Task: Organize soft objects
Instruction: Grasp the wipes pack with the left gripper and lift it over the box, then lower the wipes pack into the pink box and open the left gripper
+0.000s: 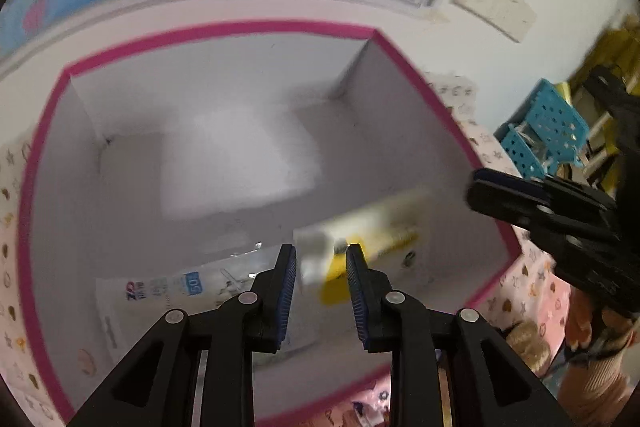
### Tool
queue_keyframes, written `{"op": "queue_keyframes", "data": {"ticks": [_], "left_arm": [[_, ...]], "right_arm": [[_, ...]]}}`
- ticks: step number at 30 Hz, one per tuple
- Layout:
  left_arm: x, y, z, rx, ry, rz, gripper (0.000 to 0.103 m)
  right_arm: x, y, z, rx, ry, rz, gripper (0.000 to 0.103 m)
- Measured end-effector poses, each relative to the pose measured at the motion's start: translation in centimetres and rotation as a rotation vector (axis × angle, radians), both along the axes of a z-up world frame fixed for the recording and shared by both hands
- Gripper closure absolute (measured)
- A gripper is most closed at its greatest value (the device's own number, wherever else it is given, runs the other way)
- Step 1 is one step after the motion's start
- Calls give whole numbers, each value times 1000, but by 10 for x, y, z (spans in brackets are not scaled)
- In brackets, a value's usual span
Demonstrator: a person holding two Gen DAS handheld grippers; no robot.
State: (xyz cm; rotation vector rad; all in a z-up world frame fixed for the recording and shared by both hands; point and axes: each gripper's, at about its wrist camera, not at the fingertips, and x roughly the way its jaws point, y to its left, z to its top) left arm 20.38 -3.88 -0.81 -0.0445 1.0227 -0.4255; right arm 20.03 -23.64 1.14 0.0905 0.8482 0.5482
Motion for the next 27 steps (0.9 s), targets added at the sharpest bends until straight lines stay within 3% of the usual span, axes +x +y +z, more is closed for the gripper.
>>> {"op": "queue_keyframes", "data": {"ticks": [6, 10, 14, 18, 23, 27], "left_arm": [[5, 5, -9, -5, 22, 53, 77], [-14, 8, 2, 22, -52, 55, 72], [-37, 11, 18, 21, -141, 57, 67], [-61, 15, 38, 10, -226, 46, 64], [-89, 17, 49, -4, -281, 26, 60], [-107, 23, 47, -23, -281, 13, 60]], "right_arm": [[-11, 2, 7, 21, -32, 14, 81], [-25, -1, 13, 35, -56, 34, 79], [-44, -6, 23, 93, -83, 70, 69], [-63, -12, 34, 140, -109, 96, 68], [-84, -19, 36, 153, -122, 99, 58], [-99, -23, 27, 146, -102, 102, 58]]}}
